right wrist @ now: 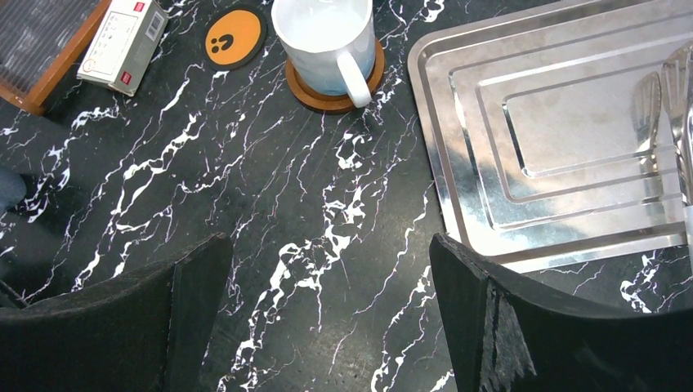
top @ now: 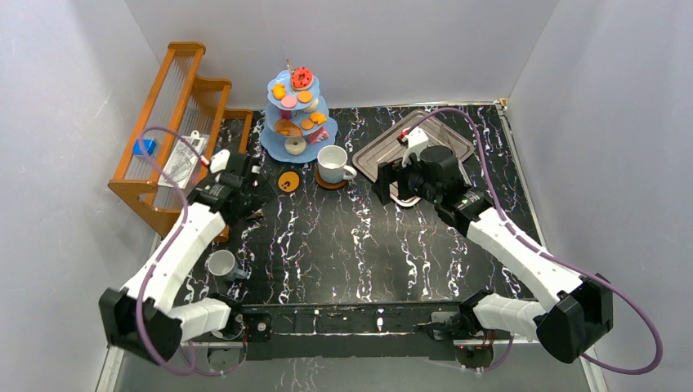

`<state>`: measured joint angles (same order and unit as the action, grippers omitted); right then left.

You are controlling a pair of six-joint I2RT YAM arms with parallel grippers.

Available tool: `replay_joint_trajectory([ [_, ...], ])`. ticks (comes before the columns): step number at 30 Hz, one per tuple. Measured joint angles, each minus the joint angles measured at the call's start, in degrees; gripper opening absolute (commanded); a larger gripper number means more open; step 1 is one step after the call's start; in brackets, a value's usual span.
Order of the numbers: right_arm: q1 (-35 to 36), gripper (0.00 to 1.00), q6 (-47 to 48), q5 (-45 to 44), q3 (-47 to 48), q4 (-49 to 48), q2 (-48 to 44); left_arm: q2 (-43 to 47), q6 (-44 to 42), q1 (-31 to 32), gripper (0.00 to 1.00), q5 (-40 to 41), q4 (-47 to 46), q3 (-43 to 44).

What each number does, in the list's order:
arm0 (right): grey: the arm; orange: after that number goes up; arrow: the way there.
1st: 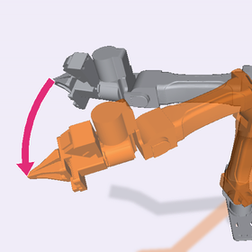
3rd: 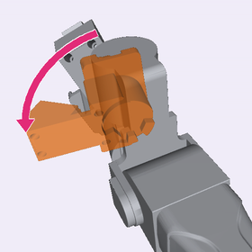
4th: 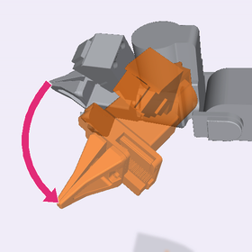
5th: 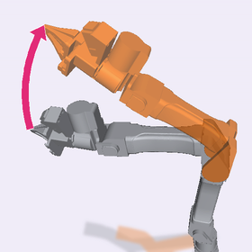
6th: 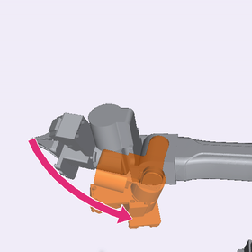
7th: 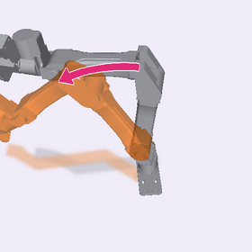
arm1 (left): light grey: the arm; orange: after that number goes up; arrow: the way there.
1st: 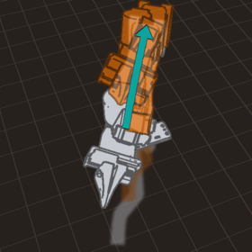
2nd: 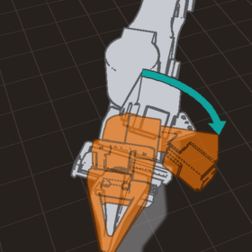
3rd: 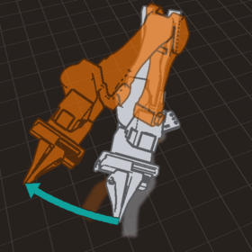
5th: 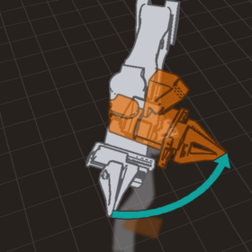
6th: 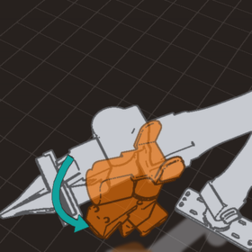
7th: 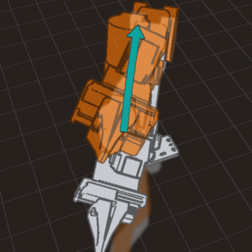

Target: Serve the afternoon tea

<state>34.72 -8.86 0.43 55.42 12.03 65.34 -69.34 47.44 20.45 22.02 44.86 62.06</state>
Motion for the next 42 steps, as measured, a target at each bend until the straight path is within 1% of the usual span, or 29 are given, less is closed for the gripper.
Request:
replay_joint_trajectory([
  [2, 0.0, 1.00, 0.0, 0.0, 0.3, 0.1, 0.0, 4.2, 4.4, 0.0, 0.78, 0.3, 2.0, -0.7],
  [5, 0.0, 1.00, 0.0, 0.0, 0.9, 0.0, 0.2, 6.8, 11.6, 0.0, 0.75, 1.7, 6.0, -0.7],
  [12, 0.0, 1.00, -0.4, 0.2, 1.4, 0.0, 0.9, 3.1, 29.7, 0.0, 0.75, 3.3, 21.6, -0.7],
  [17, 0.0, 1.00, -0.6, 0.3, 1.4, 0.0, 1.9, 5.3, 38.0, 0.0, 0.72, 2.8, 26.7, -2.2],
  [23, 0.0, 1.00, -1.1, 0.5, 1.5, 0.0, 2.6, 8.2, 44.0, 0.0, 0.71, 2.4, 30.4, -4.2],
  [31, 0.0, 1.00, -1.8, 1.5, 1.5, -0.1, 3.2, 12.7, 50.5, 0.0, 0.66, 1.3, 31.7, -8.4],
  [35, 0.0, 1.00, -1.9, 1.5, 1.5, -0.1, 3.4, 13.2, 51.8, 0.0, 0.66, 1.1, 31.0, -11.1],
  [42, 0.0, 1.00, -2.0, 1.6, 1.5, -0.1, 3.9, 11.3, 52.4, 0.0, 0.63, 0.6, 26.3, -16.3],
])
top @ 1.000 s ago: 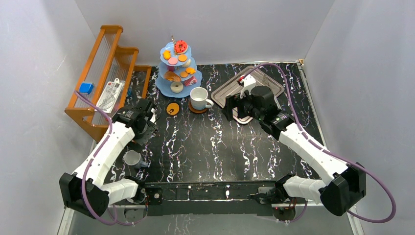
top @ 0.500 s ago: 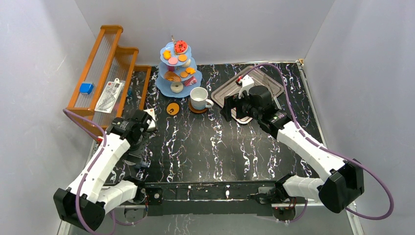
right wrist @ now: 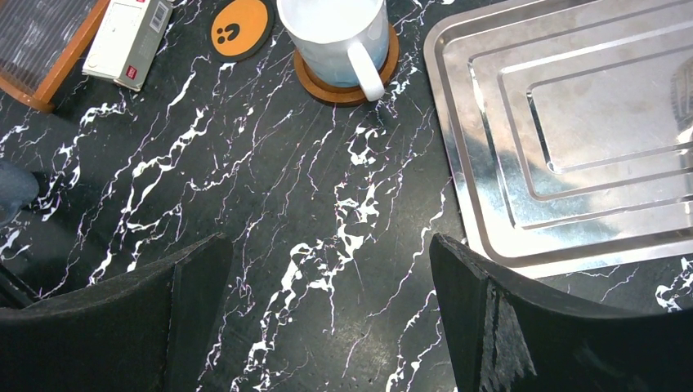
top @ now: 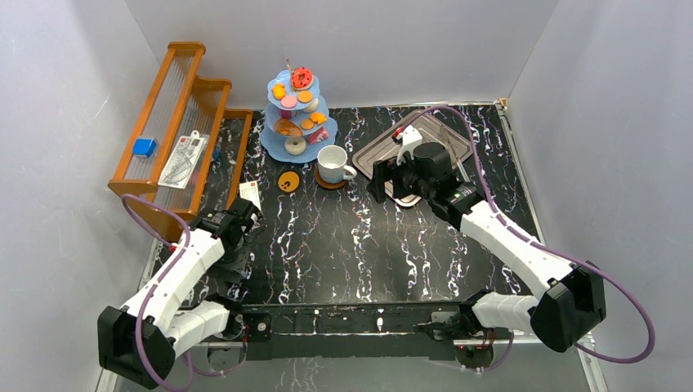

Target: Serve the afternoon tea

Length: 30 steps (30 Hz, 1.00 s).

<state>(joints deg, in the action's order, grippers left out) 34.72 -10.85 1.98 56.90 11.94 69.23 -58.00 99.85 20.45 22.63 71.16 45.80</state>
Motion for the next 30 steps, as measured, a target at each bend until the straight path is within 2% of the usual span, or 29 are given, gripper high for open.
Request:
replay_joint_trajectory([
  [9, 0.0, 1.00, -0.8, 0.4, 0.0, 0.0, 0.6, -1.4, 1.3, 0.0, 0.58, -0.5, -5.3, -5.9],
  [16, 0.0, 1.00, -1.0, 0.4, 0.0, 0.0, 0.6, -4.2, 1.9, 0.0, 0.46, -0.6, -8.9, -8.5],
  [21, 0.0, 1.00, -1.0, 0.3, 0.0, 0.0, 0.6, -4.5, 2.3, 0.0, 0.32, -0.4, -9.7, -8.8],
  [27, 0.0, 1.00, -1.0, 0.2, 0.0, 0.0, 0.4, -4.5, 2.6, 0.0, 0.02, 0.6, -10.1, -8.8],
  [30, 0.0, 1.00, -1.1, 0.1, 0.0, 0.0, 0.2, -4.5, 1.7, 0.0, 0.00, 0.9, -9.9, -8.6],
])
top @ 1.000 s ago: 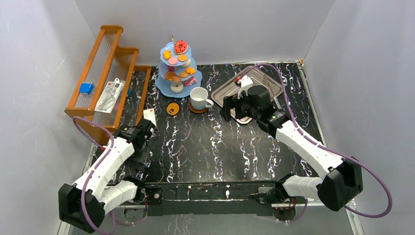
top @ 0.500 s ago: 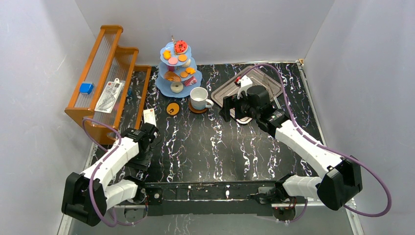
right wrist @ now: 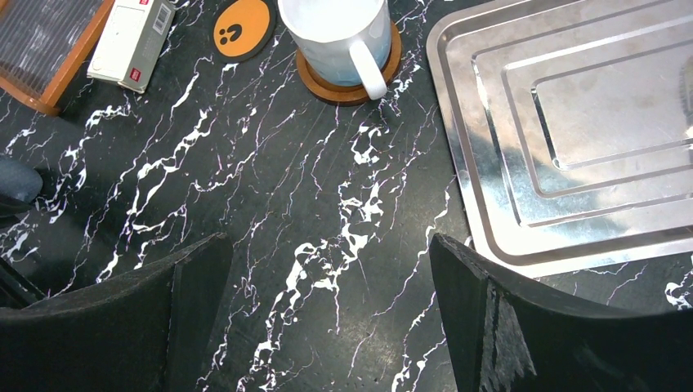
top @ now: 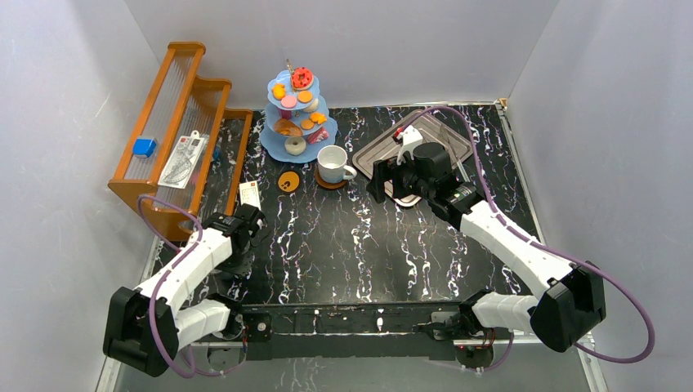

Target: Serve the afternoon tea

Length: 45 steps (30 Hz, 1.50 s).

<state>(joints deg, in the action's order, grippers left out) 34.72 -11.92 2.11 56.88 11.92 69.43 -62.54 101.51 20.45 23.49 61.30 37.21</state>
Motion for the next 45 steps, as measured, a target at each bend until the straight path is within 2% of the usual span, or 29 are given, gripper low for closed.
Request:
replay_joint_trajectory([
  [14, 0.0, 1.00, 0.3, -0.7, 0.0, 0.1, -0.1, 1.8, -8.5, 1.2, 0.00, -3.5, -0.5, 10.1],
  [23, 0.0, 1.00, 1.6, -0.9, 0.1, 0.4, -0.1, 0.5, -11.2, 5.9, 0.00, -5.0, -1.6, 16.2],
  [27, 0.0, 1.00, 1.7, -0.9, 0.7, 0.7, -0.1, -2.6, -15.4, 9.2, 0.00, -3.7, -3.7, 19.5],
  [30, 0.0, 1.00, 1.8, -0.9, 1.4, 0.7, -0.1, -4.9, -23.1, 11.3, 0.00, -2.9, -8.4, 20.0],
  [37, 0.0, 1.00, 1.8, -1.7, 1.6, 0.9, -0.2, -6.8, -51.7, 12.4, 0.00, -7.8, -25.2, 17.4],
  [45, 0.0, 1.00, 1.8, -2.7, 1.6, 1.3, -1.7, -15.7, -74.1, 10.7, 0.00, -13.1, -29.5, 20.5],
])
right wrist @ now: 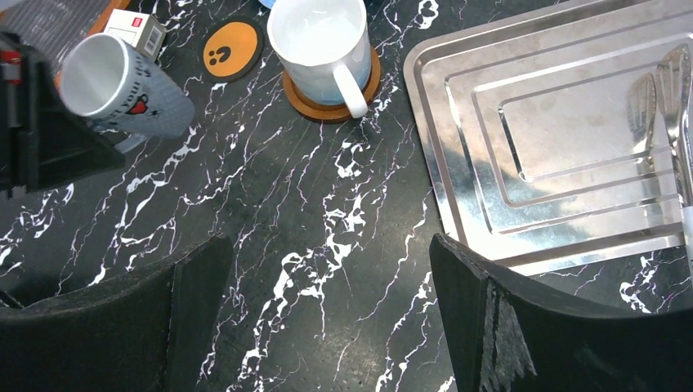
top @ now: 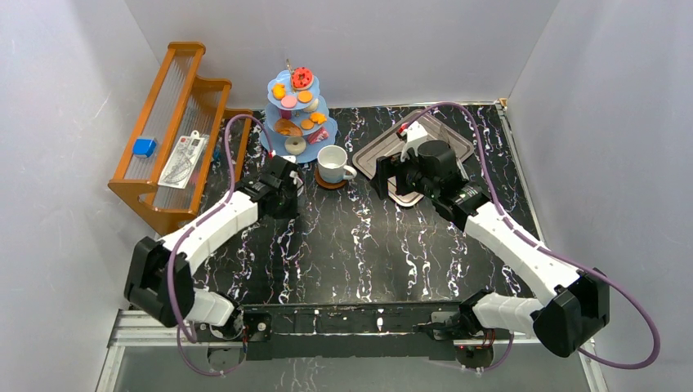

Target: Serve the afternoon tea

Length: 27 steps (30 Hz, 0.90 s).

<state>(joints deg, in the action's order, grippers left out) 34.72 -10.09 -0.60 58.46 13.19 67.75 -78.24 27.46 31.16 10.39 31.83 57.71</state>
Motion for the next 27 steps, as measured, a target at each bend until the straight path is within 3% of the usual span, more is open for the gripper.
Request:
replay_joint_trajectory([
  [9, 0.0, 1.00, 0.5, -0.4, 0.0, 0.0, -1.0, -10.0, -11.3, -8.8, 0.00, -3.6, -3.2, 4.9],
  [27, 0.0, 1.00, 1.0, -0.5, 0.0, 0.0, -2.6, -18.1, -14.6, -13.4, 0.00, -6.4, -11.9, 6.7],
])
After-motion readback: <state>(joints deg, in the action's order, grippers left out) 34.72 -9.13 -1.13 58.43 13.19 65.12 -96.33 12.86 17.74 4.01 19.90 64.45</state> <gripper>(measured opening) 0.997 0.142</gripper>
